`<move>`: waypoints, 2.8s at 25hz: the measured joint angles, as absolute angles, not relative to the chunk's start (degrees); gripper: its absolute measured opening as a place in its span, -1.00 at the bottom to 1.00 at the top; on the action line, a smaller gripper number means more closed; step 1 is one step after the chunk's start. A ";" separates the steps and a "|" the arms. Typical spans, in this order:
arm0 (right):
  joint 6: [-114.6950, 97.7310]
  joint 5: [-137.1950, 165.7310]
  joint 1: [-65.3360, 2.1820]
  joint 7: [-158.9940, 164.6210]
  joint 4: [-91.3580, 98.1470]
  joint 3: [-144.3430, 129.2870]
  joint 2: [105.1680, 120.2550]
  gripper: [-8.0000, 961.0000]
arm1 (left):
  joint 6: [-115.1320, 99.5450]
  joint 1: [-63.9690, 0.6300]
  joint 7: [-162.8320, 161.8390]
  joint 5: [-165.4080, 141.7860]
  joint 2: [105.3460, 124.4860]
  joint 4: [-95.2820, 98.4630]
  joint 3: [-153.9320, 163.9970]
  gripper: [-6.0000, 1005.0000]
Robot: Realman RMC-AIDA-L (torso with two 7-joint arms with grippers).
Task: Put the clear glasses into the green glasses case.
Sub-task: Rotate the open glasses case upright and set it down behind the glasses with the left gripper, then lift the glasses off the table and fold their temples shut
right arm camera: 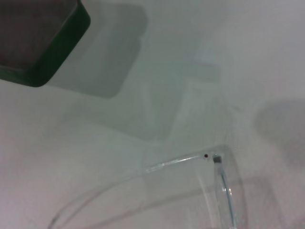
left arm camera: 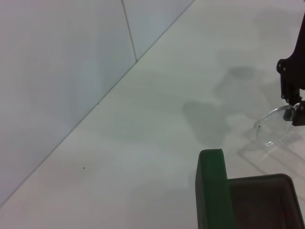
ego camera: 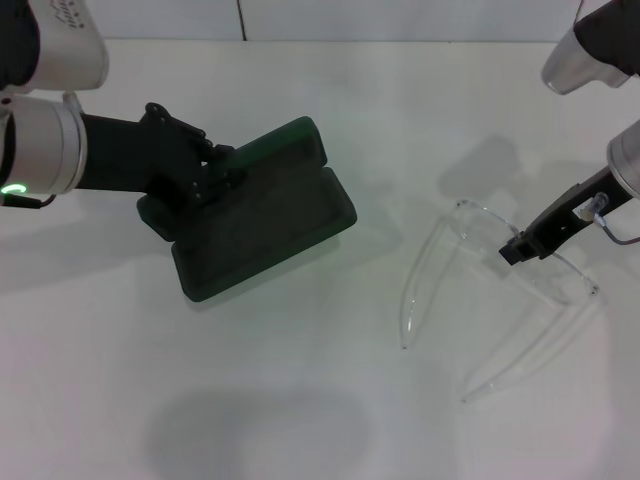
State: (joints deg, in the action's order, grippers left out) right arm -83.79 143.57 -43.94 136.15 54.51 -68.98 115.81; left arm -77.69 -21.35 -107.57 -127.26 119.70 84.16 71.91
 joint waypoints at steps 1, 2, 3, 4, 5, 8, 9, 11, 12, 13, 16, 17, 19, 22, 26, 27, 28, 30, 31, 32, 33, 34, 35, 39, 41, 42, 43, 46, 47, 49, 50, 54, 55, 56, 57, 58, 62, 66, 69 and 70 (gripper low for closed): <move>-83.97 143.37 -43.54 136.15 55.07 -68.88 115.78 -0.66 | -77.69 -21.21 -107.57 -127.26 119.70 84.28 71.91 -0.59; -84.24 143.20 -42.98 136.15 55.77 -68.76 115.73 -0.69 | -77.69 -21.03 -107.54 -127.26 119.70 84.47 71.91 -0.59; -84.54 142.97 -42.23 136.15 56.93 -68.53 115.65 -0.72 | -77.69 -20.88 -107.44 -127.26 119.70 84.63 71.91 -0.59; -85.07 142.88 -41.27 136.14 58.64 -68.13 115.58 -0.75 | -77.69 -20.63 -107.22 -127.25 119.70 84.90 71.90 -0.59; -85.40 142.80 -40.56 136.15 60.11 -67.67 115.51 -0.75 | -77.69 -20.43 -106.95 -127.21 119.70 85.16 71.89 -0.59; -88.61 142.46 -35.87 136.16 69.51 -63.72 115.46 -0.75 | -77.69 -19.87 -105.77 -127.05 119.70 86.29 71.93 -0.59; -90.11 141.70 -34.13 136.07 72.48 -62.07 115.45 -0.75 | -77.69 -19.80 -105.49 -127.03 119.70 86.70 72.10 -0.59; -92.96 139.31 -30.16 135.10 77.91 -58.45 115.36 -0.75 | -77.68 -19.79 -105.30 -127.03 119.70 87.49 72.86 -0.59; -94.45 137.56 -28.25 134.01 80.05 -56.49 115.32 -0.75 | -77.69 -19.85 -105.25 -127.15 119.68 87.84 73.56 -0.59; -96.55 134.76 -25.63 131.90 82.33 -53.84 115.26 -0.75 | -77.68 -19.97 -105.20 -127.46 119.65 88.19 74.66 -0.59; -104.93 126.49 -20.67 125.02 85.26 -44.06 114.76 -0.75 | -77.38 -20.23 -105.11 -129.20 119.64 89.66 78.27 -0.59; -108.16 124.77 -19.81 123.13 85.35 -40.73 114.61 -0.75 | -77.03 -20.27 -105.11 -129.72 119.68 90.24 79.62 -0.59; -114.95 122.01 -18.50 119.42 85.00 -32.21 114.44 -0.75 | -76.34 -20.52 -105.13 -130.02 119.74 90.75 81.60 -0.59; -121.75 119.70 -16.53 116.01 82.78 -21.03 114.43 -0.75 | -75.20 -22.18 -105.66 -130.07 119.84 89.85 84.22 -0.59; -123.13 117.66 -10.93 113.29 79.04 -16.34 114.03 -0.75 | -72.81 -25.22 -106.08 -130.51 119.92 86.72 88.42 -0.59; -123.14 117.41 -9.78 112.73 78.21 -16.25 113.99 -0.75 | -71.81 -26.35 -106.09 -130.86 119.92 85.59 89.83 -0.59; -123.14 117.26 -8.80 112.13 77.32 -16.08 113.96 -0.75 | -71.07 -27.23 -106.08 -131.02 119.92 84.81 90.84 -0.59; -123.14 117.32 -7.19 110.73 75.53 -15.33 113.93 -0.75 | -69.26 -29.27 -106.12 -131.19 119.92 82.80 92.65 -0.59; -123.14 117.45 -6.65 110.12 74.67 -14.91 113.91 -0.75 | -68.48 -30.08 -106.18 -131.18 119.94 81.91 93.39 -0.59; -123.14 117.54 -6.26 109.57 74.04 -14.66 113.86 -0.75 | -67.56 -30.86 -106.36 -131.18 119.96 81.13 94.01 -0.59; -123.14 117.67 -5.74 108.89 73.22 -14.58 113.79 -0.75 | -66.47 -31.65 -106.59 -131.19 119.97 80.30 94.72 -0.59; -123.14 117.91 -5.28 107.96 72.44 -14.57 113.69 -0.75 | -65.39 -32.45 -106.87 -131.18 119.99 79.44 95.49 -0.59; -123.14 118.24 -4.98 107.13 71.68 -14.58 113.64 -0.75 | -64.20 -33.30 -107.09 -131.12 120.02 78.43 96.34 -0.59; -123.05 120.46 -4.65 104.12 68.21 -14.08 113.44 -0.75 | -60.71 -35.01 -107.25 -130.75 120.14 76.17 99.61 -0.59; -123.03 120.80 -4.74 103.21 66.55 -13.78 113.18 -0.75 | -59.18 -36.08 -107.28 -130.86 120.19 74.80 101.80 -0.59; -123.03 120.91 -4.84 102.89 65.92 -13.53 113.08 -0.75 | -58.83 -36.47 -107.36 -130.94 120.20 74.37 102.21 -0.59; -123.03 121.01 -4.94 102.64 65.51 -13.25 112.98 -0.75 | -58.17 -37.09 -107.55 -131.09 120.22 73.56 102.87 -0.59; -122.98 121.38 -5.23 101.90 64.22 -12.72 112.74 -0.75 | -56.71 -38.31 -108.67 -131.12 120.29 71.80 103.77 -0.59; -122.94 121.41 -5.30 101.75 63.81 -12.70 112.63 -0.75 | -56.30 -38.55 -109.12 -131.12 120.30 71.37 103.90 -0.59; -122.80 121.41 -5.34 101.58 63.34 -12.67 112.49 -0.75 | -55.79 -38.80 -109.91 -131.13 120.31 70.92 103.99 -0.59; -122.65 121.41 -5.34 101.55 63.20 -12.64 112.45 -0.75 | -55.63 -38.84 -110.41 -131.13 120.32 70.83 104.05 -0.59; -122.19 121.42 -5.33 101.53 63.07 -12.59 112.42 -0.75 | -55.52 -38.86 -111.01 -131.13 120.31 70.81 104.57 -0.59; -122.17 121.42 -5.33 101.53 63.00 -12.58 112.42 -0.75 | -55.51 -38.86 -111.02 -131.13 120.29 70.81 104.71 -0.59; -122.17 121.42 -5.33 101.51 62.91 -12.57 112.42 -0.75 | -55.50 -38.84 -111.03 -131.13 120.28 70.81 104.87 -0.59; -122.15 121.38 -5.35 101.50 62.76 -12.56 112.40 -0.75 | -55.50 -38.80 -111.03 -131.13 120.27 70.79 105.00 -0.59; -122.06 121.30 -5.37 101.47 62.60 -12.52 112.37 -0.75 | -55.50 -38.72 -111.03 -131.15 120.26 70.79 105.17 -0.59; -121.27 121.20 -5.47 101.44 62.36 -11.50 112.32 -0.75 | -55.38 -38.41 -111.21 -131.20 120.33 70.76 105.51 -0.59; -121.24 121.26 -5.57 101.35 62.24 -10.96 112.32 -0.75 | -55.35 -38.04 -111.24 -131.22 120.35 71.31 105.55 -0.58; -121.25 121.28 -5.39 101.19 62.22 -10.95 112.40 -0.75 | -55.35 -37.80 -111.24 -131.23 120.33 71.75 105.82 -0.50; -121.26 121.28 -5.30 101.03 62.22 -10.93 112.43 -0.75 | -55.35 -37.77 -111.25 -131.23 120.30 71.88 105.99 -0.43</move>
